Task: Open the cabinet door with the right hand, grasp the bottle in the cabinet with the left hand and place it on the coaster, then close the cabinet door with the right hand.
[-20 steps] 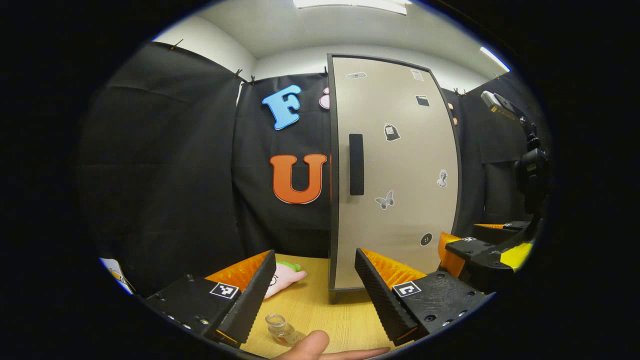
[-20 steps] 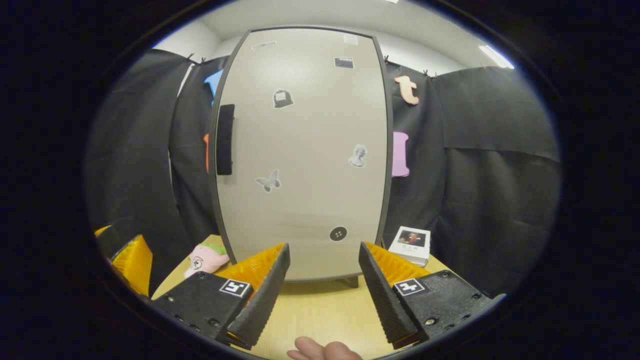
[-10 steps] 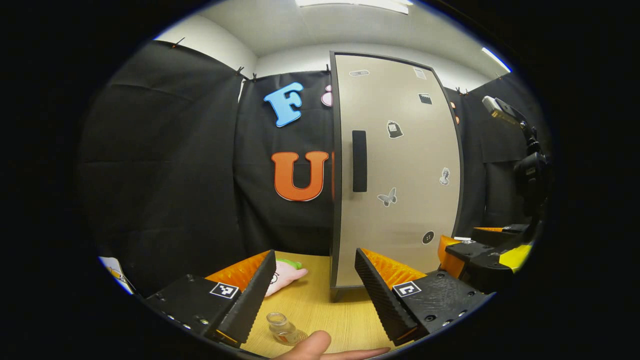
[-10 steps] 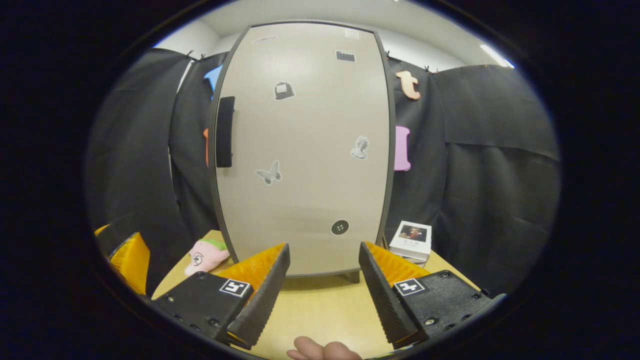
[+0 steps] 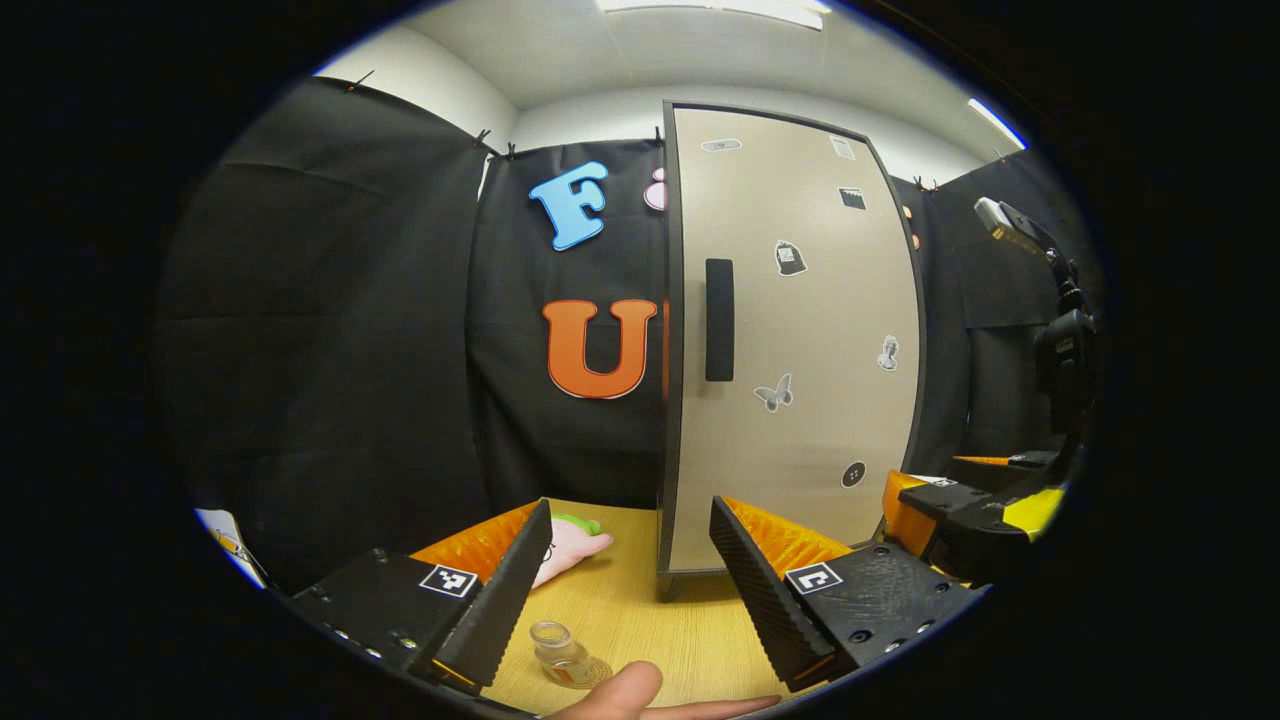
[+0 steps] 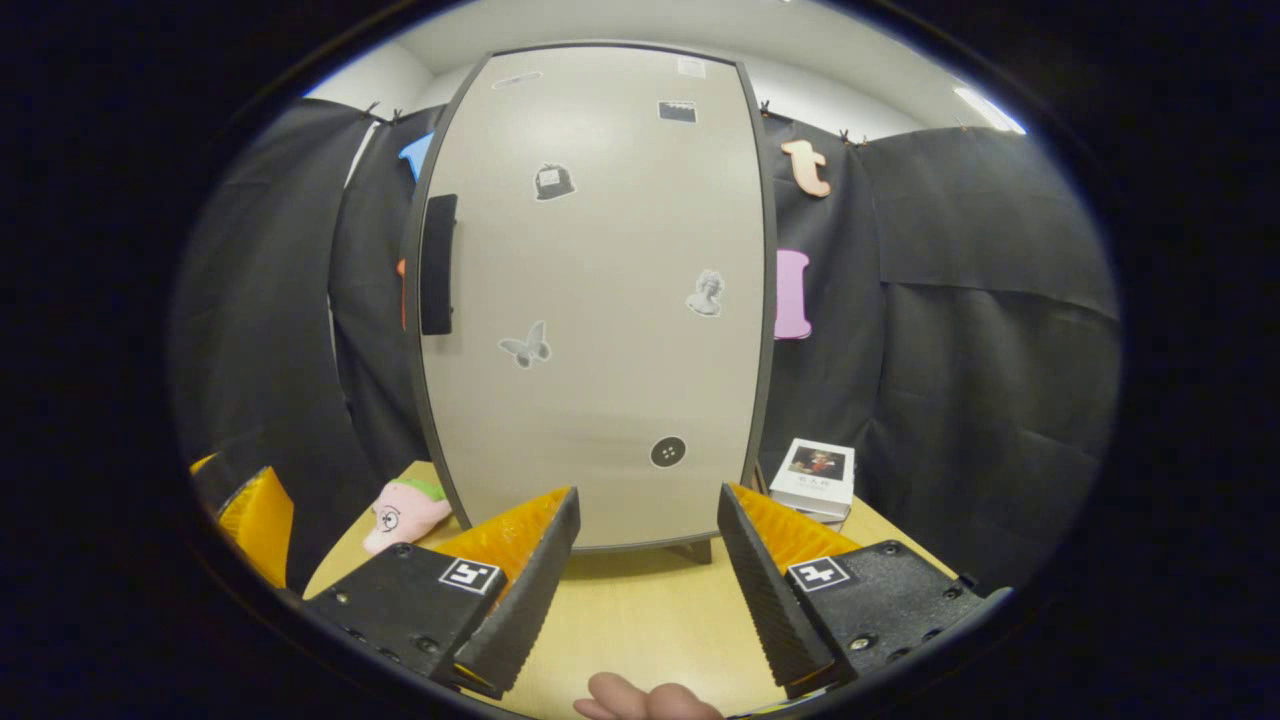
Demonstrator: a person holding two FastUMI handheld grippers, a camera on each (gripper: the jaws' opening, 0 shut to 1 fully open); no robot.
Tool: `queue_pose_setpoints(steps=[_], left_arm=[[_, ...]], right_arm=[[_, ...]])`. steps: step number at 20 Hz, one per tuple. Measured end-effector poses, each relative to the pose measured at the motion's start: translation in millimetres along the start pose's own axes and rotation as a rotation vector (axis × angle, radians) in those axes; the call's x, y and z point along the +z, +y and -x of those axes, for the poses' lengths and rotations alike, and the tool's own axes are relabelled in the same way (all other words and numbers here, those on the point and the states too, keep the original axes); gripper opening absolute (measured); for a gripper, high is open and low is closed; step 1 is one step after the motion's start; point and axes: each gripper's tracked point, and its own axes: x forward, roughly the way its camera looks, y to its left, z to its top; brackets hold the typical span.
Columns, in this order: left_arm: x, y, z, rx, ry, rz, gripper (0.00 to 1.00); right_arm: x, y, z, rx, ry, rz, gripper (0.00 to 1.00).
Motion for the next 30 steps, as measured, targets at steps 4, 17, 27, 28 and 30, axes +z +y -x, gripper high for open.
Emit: queue_pose_setpoints(steps=[4,17,27,28,30], left_arm=[[2,-4,2,-0.005,-0.006,-0.003,0.96],[-2,-10,5,-0.014,0.002,-0.009,0.96],[-5,-1,4,-0.004,0.011,0.014,0.96],[-6,-1,4,-0.002,0.013,0.019,0.96],[-7,0,4,-0.001,0.017,0.027,0.96]], right_arm=[[-2,-6,0,-0.009,0.004,-0.004,0.9],[-13,-17,-5,-0.029,0.044,-0.025,0.9],[-20,-14,-5,-0.033,0.072,-0.01,0.9],[-20,-15,-4,-0.036,0.074,-0.009,0.9],[-21,-15,-4,-0.039,0.079,-0.007,0.9]])
